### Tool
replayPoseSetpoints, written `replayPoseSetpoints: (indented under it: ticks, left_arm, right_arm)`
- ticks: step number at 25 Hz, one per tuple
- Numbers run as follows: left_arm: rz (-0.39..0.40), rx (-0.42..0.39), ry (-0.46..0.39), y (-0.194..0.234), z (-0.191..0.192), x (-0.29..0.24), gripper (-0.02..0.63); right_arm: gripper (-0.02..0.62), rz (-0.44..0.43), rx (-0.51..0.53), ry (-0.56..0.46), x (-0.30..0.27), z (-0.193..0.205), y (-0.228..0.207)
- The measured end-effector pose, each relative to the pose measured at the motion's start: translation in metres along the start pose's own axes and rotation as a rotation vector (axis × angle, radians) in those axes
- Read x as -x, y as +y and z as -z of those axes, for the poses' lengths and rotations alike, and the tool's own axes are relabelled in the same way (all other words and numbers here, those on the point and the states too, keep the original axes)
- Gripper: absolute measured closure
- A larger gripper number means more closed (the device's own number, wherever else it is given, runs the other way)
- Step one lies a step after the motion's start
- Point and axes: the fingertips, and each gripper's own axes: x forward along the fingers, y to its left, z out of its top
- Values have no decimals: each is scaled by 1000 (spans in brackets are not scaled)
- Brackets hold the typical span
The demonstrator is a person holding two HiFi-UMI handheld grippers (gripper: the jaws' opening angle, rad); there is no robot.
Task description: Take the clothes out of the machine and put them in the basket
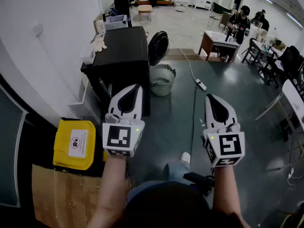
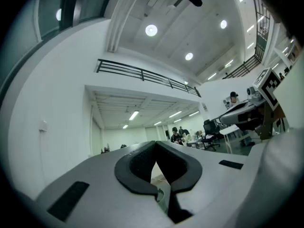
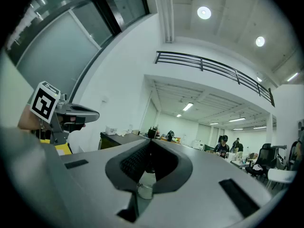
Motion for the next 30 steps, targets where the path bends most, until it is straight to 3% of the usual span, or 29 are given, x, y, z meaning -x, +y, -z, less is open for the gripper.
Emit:
replayPoseSetpoints:
  ticks: [11, 12, 13, 14, 15, 20, 25, 30]
  left_arm:
    - [-22, 9, 10, 11, -2, -5, 605]
    - [-21, 20, 18, 13, 0, -7, 557]
    - [-16, 28, 23, 14, 3, -10, 363]
    - [-18, 27, 28, 16, 5, -13, 106]
    - [-29, 19, 33, 18, 8, -16, 57]
    - [-55, 32, 88, 25, 27, -37, 35]
    - [-47, 31, 128, 29, 40, -74, 37]
    - [-70, 27, 148, 32, 48, -125, 38]
  right_arm:
    - [595, 21, -50, -15, -10, -3, -3]
    - [595, 14, -80, -16, -14, -2, -3]
    - [560, 4, -109, -15, -18, -1, -2]
    - [246, -7, -130, -15, -23, 1, 0]
    - [20, -11, -140, -15, -27, 3, 1]
    - [20, -15, -138, 9, -43, 16, 1]
    - [25, -84, -147, 57, -76, 31, -9]
    - [40, 1, -92, 128, -120, 53, -62]
